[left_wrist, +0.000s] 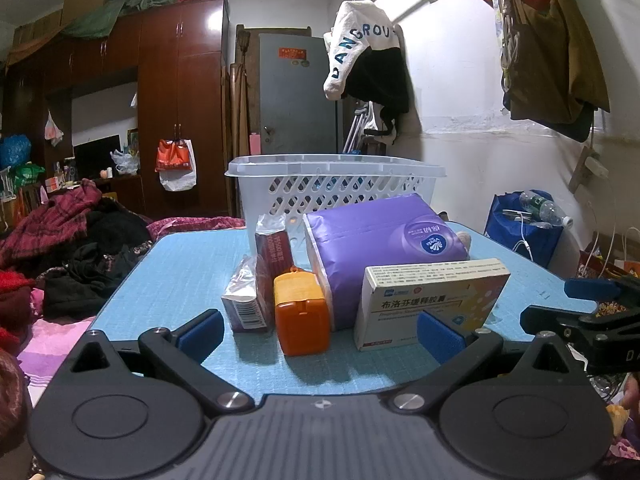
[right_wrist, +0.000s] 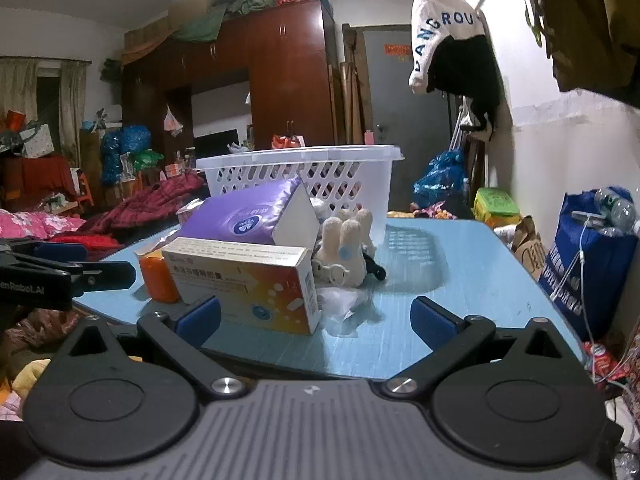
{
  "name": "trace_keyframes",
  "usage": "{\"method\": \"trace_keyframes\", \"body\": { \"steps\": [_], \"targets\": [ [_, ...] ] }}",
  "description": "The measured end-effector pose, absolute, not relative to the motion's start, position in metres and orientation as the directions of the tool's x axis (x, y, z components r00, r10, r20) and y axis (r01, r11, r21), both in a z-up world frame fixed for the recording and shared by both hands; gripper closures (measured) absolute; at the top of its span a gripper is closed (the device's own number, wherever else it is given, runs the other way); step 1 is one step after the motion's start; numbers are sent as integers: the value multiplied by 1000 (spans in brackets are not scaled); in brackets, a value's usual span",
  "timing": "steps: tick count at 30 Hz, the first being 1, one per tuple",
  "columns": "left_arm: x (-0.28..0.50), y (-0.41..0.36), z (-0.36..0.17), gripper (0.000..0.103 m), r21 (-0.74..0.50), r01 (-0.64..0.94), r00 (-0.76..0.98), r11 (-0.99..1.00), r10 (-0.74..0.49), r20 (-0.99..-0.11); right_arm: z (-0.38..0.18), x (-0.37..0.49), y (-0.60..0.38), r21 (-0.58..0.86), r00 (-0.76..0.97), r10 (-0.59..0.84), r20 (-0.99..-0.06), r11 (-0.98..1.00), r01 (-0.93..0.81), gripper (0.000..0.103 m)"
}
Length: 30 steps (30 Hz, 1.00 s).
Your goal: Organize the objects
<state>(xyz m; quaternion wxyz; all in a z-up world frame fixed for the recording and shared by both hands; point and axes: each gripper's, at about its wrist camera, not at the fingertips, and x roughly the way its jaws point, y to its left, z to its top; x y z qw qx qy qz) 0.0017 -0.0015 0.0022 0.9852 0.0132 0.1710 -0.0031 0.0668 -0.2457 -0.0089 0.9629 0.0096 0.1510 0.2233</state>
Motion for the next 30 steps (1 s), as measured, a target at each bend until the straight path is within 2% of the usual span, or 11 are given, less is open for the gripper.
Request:
{"method": "trace_keyframes", "body": {
  "steps": [30],
  "targets": [
    [5, 1, 2, 0, 10, 12, 941, 1000, -8, -337, -7, 64, -251, 95, 846, 468, -257, 883, -459, 0]
  ]
}}
